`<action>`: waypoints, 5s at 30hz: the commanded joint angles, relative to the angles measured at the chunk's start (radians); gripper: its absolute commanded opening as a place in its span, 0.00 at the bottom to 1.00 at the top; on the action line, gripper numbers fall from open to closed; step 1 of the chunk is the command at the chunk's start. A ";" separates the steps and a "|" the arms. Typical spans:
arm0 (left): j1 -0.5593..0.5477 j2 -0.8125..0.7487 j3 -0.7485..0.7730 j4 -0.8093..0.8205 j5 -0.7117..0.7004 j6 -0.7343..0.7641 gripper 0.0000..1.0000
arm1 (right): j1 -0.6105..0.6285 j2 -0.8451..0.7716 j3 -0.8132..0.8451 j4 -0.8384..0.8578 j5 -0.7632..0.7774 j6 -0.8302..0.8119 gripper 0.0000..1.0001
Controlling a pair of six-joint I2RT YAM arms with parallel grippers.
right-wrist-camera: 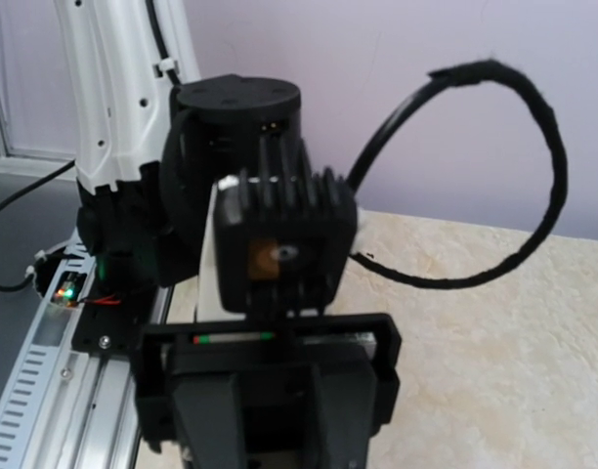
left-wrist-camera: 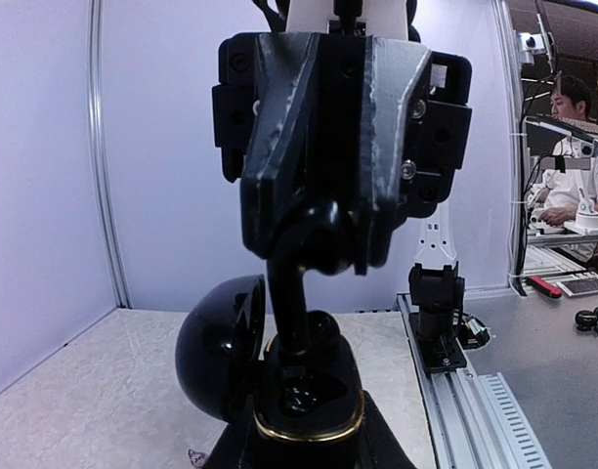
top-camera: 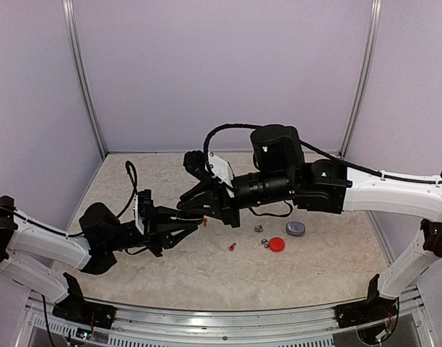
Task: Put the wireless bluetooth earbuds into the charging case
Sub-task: Insert the left earbud into the left side groove of the charging case.
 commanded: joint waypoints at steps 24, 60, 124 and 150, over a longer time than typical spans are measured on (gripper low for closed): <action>-0.024 -0.021 0.025 0.013 -0.078 0.046 0.00 | 0.016 0.055 -0.007 0.055 0.086 0.083 0.08; -0.076 -0.021 0.026 0.017 -0.533 0.150 0.00 | 0.023 0.062 -0.067 0.325 0.296 0.304 0.06; -0.062 -0.049 0.011 0.078 -0.551 0.132 0.00 | 0.032 0.085 -0.143 0.313 0.332 0.384 0.09; -0.054 -0.034 0.037 0.001 -0.396 0.173 0.00 | 0.006 0.086 -0.052 0.165 0.285 0.300 0.00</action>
